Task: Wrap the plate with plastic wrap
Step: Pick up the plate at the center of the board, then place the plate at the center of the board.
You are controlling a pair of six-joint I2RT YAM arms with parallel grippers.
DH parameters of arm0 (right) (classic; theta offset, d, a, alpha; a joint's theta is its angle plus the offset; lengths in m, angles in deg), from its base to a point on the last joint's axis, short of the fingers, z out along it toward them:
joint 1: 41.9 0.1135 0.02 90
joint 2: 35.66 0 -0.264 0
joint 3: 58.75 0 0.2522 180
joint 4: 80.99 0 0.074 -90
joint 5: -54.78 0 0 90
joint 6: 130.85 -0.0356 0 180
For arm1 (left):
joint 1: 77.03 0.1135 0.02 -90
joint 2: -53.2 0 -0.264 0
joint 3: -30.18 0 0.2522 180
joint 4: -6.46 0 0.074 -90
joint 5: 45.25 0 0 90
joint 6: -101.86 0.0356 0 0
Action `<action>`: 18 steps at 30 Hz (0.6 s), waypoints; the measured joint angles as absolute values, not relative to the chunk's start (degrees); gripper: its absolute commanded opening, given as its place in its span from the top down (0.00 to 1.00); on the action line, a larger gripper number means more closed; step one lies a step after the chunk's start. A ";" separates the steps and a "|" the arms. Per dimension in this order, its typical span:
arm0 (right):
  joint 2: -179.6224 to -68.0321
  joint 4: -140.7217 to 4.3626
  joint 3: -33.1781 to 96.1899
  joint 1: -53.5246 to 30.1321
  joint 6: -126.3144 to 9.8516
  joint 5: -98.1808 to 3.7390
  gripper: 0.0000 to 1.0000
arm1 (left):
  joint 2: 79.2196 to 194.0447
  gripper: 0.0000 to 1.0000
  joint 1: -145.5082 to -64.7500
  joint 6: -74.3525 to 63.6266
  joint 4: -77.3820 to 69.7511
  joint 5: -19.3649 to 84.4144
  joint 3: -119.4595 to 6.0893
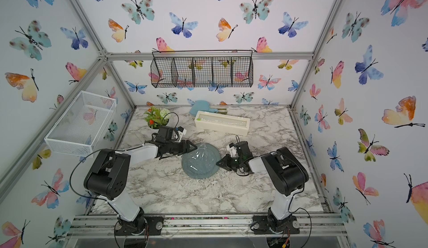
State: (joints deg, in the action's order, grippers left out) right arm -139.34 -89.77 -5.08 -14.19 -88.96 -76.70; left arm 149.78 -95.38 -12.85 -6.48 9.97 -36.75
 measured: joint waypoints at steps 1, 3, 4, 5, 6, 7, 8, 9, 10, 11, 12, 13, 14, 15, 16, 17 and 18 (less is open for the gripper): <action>-140.13 -88.13 -1.96 -14.48 -87.61 -77.18 0.96 | 148.27 0.02 -95.36 -12.57 -6.50 11.15 -36.79; -141.66 -84.29 3.75 -15.03 -84.24 -77.33 0.97 | 145.14 0.02 -95.25 -12.39 -6.72 14.36 -36.73; -142.64 -81.95 6.65 -15.29 -82.10 -77.39 0.98 | 143.48 0.02 -95.25 -12.00 -6.74 15.98 -36.57; -143.82 -79.13 9.43 -15.57 -79.65 -77.48 0.98 | 141.49 0.02 -95.25 -11.54 -6.70 17.97 -36.27; -145.13 -76.14 12.05 -16.10 -77.34 -77.83 0.98 | 139.92 0.02 -95.23 -11.17 -6.59 19.41 -35.90; -146.84 -72.68 15.09 -16.93 -74.76 -78.36 0.98 | 137.87 0.02 -95.01 -10.71 -6.26 20.72 -35.28; -148.78 -69.01 18.19 -18.00 -72.11 -79.01 0.98 | 136.05 0.02 -94.79 -10.36 -5.78 21.55 -34.65; -150.31 -66.23 20.60 -18.89 -70.21 -79.58 0.98 | 134.85 0.02 -94.55 -10.32 -5.41 22.06 -34.21; -152.02 -63.09 23.24 -20.07 -67.96 -80.35 0.98 | 133.41 0.02 -94.26 -10.32 -4.58 22.51 -33.62; -153.48 -59.98 25.60 -21.15 -65.97 -81.04 0.98 | 132.55 0.02 -93.89 -10.49 -3.81 22.58 -33.29; -154.51 -57.73 27.35 -21.93 -64.31 -81.66 0.98 | 132.18 0.02 -93.37 -10.73 -2.92 22.36 -33.05; -155.62 -54.93 29.34 -22.68 -62.41 -82.18 0.98 | 132.18 0.02 -92.65 -11.21 -1.87 21.92 -32.92; -156.41 -52.55 30.85 -23.11 -60.66 -82.84 0.98 | 132.45 0.02 -91.95 -11.56 -1.32 21.18 -32.92; -156.91 -50.80 31.88 -23.33 -59.44 -83.38 0.98 | 132.82 0.02 -91.53 -11.78 -1.08 20.31 -32.97; -157.53 -48.88 32.92 -23.59 -57.86 -84.13 0.98 | 133.41 0.02 -91.03 -11.80 -1.10 19.37 -33.21; -158.05 -47.13 33.75 -23.81 -56.49 -84.78 0.98 | 134.02 0.02 -90.70 -11.80 -1.08 18.69 -33.49; -158.58 -45.40 34.48 -23.99 -55.00 -85.29 0.98 | 134.72 0.02 -90.55 -11.80 -1.12 18.01 -33.88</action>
